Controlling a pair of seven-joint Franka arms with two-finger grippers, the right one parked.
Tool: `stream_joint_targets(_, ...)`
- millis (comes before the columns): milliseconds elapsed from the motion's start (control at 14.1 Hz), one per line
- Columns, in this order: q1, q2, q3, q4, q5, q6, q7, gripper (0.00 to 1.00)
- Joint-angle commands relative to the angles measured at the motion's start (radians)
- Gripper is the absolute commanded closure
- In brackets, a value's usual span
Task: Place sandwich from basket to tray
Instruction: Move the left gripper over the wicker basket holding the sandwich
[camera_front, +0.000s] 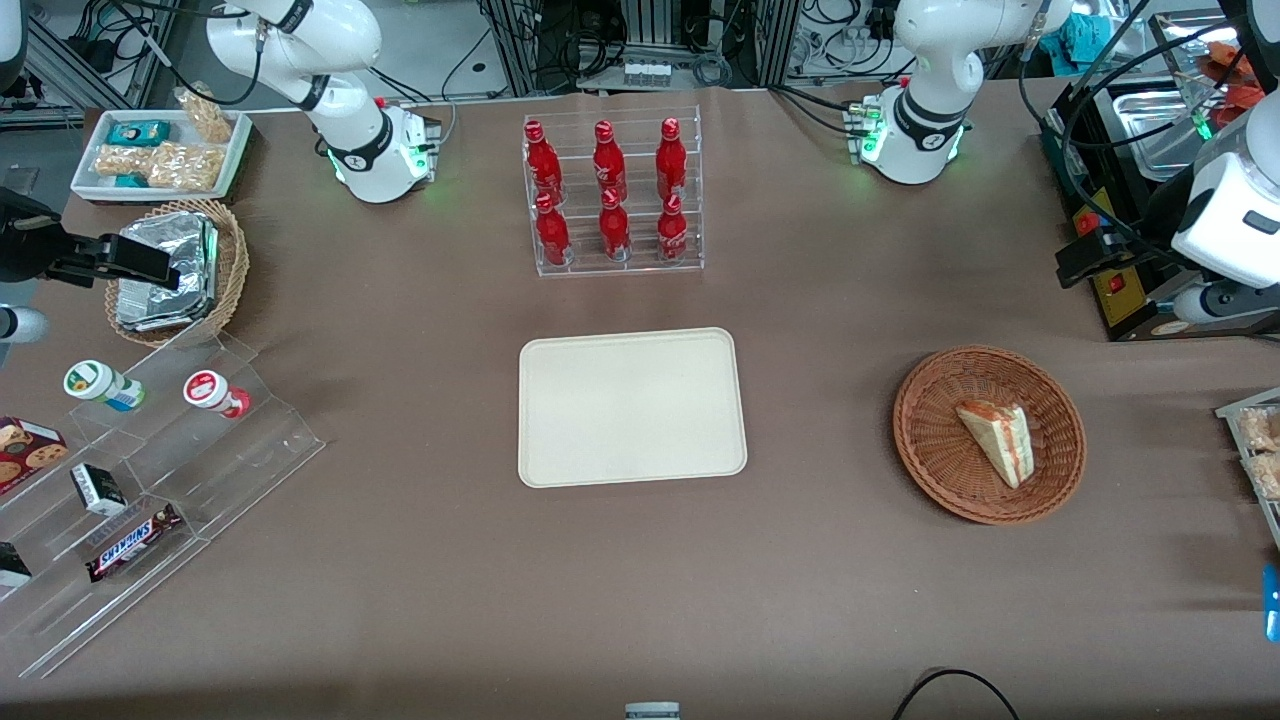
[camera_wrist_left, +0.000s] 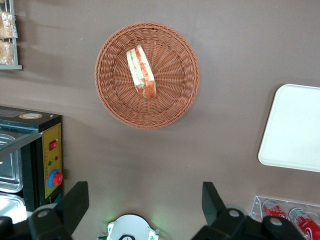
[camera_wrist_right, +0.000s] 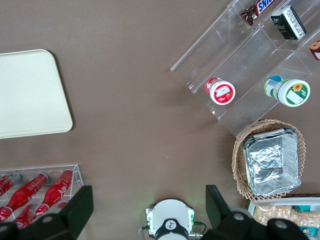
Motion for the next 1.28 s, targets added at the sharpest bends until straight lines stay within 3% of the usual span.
stream_joint_targets(0,0.010,0.003,-0.008,-0.002,0.015,-0.017,-0.012,0.00)
stream_joint_targets(284,0.019,-0.012,-0.002,-0.054,0.015,-0.043,-0.024,0.00)
stream_joint_targets(497,0.019,-0.009,-0.002,-0.077,0.016,-0.042,-0.141,0.00)
stream_joint_targets(1066,0.022,0.002,-0.002,-0.096,0.018,-0.040,-0.138,0.00)
stream_joint_targets(1208,0.039,0.003,0.015,-0.160,0.019,-0.007,-0.138,0.00)
